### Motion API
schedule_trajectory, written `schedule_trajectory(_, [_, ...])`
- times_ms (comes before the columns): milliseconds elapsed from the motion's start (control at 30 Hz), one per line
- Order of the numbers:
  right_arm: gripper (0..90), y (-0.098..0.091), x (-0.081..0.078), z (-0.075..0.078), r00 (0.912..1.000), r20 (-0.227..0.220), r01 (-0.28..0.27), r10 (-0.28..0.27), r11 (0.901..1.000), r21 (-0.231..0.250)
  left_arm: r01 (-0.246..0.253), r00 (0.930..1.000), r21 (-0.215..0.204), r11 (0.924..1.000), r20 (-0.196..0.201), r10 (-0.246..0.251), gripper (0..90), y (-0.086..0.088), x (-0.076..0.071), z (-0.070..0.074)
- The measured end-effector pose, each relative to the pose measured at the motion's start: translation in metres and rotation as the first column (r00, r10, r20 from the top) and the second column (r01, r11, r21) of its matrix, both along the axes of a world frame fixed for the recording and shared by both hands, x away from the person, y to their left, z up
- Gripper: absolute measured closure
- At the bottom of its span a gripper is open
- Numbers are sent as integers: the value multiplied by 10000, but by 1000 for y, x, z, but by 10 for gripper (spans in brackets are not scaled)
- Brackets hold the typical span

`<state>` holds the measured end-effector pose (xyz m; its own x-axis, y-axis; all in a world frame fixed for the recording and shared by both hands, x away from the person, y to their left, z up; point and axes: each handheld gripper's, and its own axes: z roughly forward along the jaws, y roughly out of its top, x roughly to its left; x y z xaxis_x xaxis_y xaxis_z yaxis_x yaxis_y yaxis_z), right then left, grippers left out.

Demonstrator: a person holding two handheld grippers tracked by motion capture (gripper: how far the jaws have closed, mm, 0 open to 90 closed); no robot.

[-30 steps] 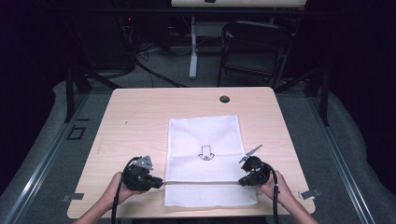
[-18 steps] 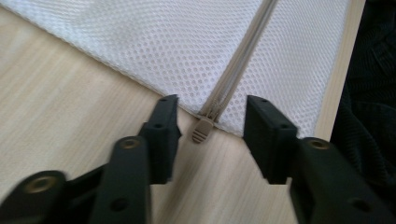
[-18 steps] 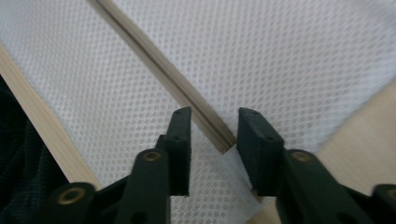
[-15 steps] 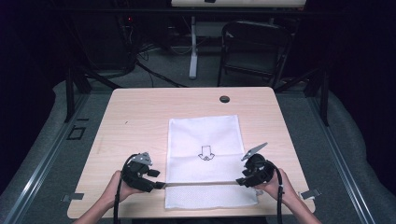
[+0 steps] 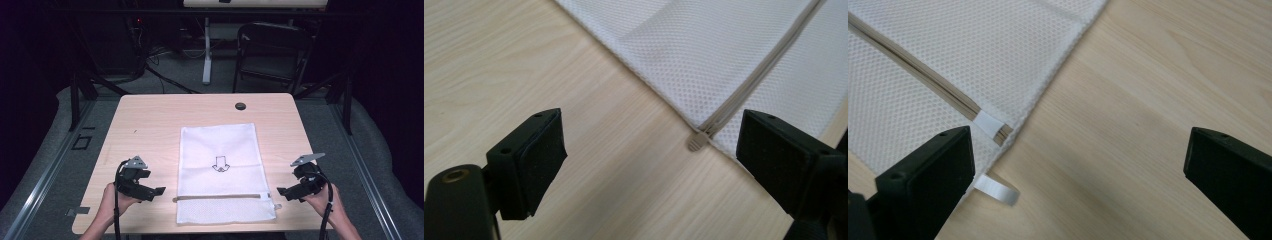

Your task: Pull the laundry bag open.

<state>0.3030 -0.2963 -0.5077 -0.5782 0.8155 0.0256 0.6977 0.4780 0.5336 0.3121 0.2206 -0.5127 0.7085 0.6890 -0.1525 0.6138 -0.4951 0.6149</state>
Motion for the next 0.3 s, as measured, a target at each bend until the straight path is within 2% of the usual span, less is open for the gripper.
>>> schedule_trajectory(133, [0,-10,-3,-4,9999,54,117,-117,9999,-9,-91,9997,216,9997,207,86,112,0,2,1])
schedule_trajectory(200, [0,-12,-2,-6,9999,10,132,-132,9999,55,-129,9998,232,9996,153,125,104,-1,3,-1])
schedule_trajectory(300, [0,-13,1,-10,9998,-93,149,-149,9999,-47,-168,9998,466,9988,130,162,95,-2,5,-5])
